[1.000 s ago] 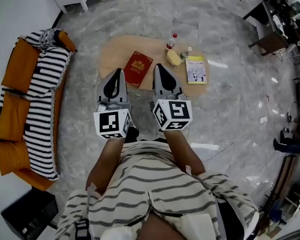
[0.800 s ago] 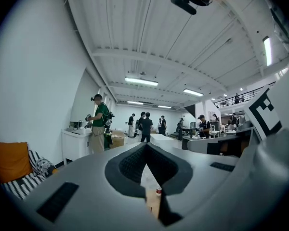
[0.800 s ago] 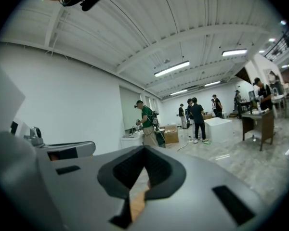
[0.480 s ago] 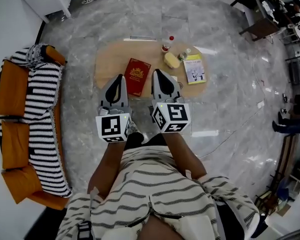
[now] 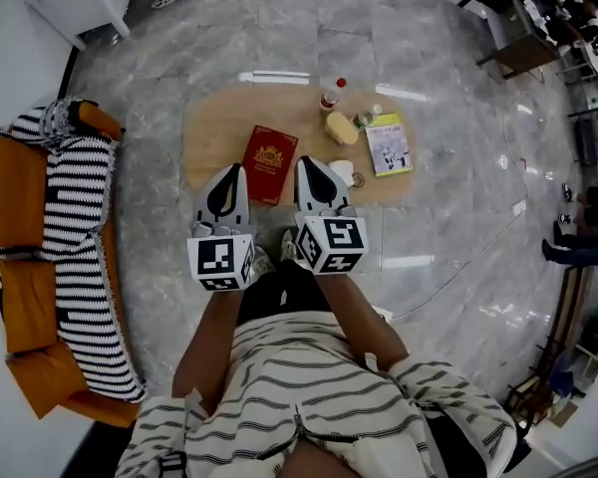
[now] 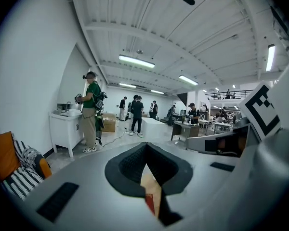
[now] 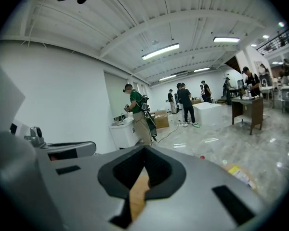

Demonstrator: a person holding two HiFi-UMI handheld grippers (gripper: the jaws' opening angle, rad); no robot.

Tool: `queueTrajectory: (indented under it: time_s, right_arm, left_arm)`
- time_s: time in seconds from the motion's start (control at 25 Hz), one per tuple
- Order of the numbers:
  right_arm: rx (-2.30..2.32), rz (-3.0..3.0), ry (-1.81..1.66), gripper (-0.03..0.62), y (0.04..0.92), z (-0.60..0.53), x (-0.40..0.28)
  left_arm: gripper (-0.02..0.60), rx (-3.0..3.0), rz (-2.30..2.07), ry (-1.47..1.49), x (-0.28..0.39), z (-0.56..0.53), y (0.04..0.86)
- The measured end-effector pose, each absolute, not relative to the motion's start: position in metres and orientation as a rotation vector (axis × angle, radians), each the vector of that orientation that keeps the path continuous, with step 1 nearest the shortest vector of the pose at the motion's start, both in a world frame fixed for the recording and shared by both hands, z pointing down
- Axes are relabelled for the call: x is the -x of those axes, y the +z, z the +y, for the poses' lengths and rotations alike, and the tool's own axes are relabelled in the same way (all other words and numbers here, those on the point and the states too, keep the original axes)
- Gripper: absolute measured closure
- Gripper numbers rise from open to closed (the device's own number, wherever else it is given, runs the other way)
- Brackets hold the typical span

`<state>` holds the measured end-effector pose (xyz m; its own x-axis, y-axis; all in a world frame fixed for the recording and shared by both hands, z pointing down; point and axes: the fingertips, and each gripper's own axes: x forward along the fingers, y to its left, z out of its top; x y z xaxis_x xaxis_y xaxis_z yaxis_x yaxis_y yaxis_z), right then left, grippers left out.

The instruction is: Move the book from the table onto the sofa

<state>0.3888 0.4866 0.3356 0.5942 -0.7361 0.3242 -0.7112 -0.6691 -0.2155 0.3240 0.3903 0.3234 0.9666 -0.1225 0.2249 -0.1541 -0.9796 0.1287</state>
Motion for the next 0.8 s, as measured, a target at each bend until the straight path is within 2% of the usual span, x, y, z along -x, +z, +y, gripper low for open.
queueTrajectory:
  time_s: [0.8]
  right_arm:
    - [2.743, 1.122, -0.966, 0.576, 0.502, 0.474, -0.457]
  left_arm:
    - [0.572, -2.824, -0.145, 0.616, -0.396, 0.371, 0.486]
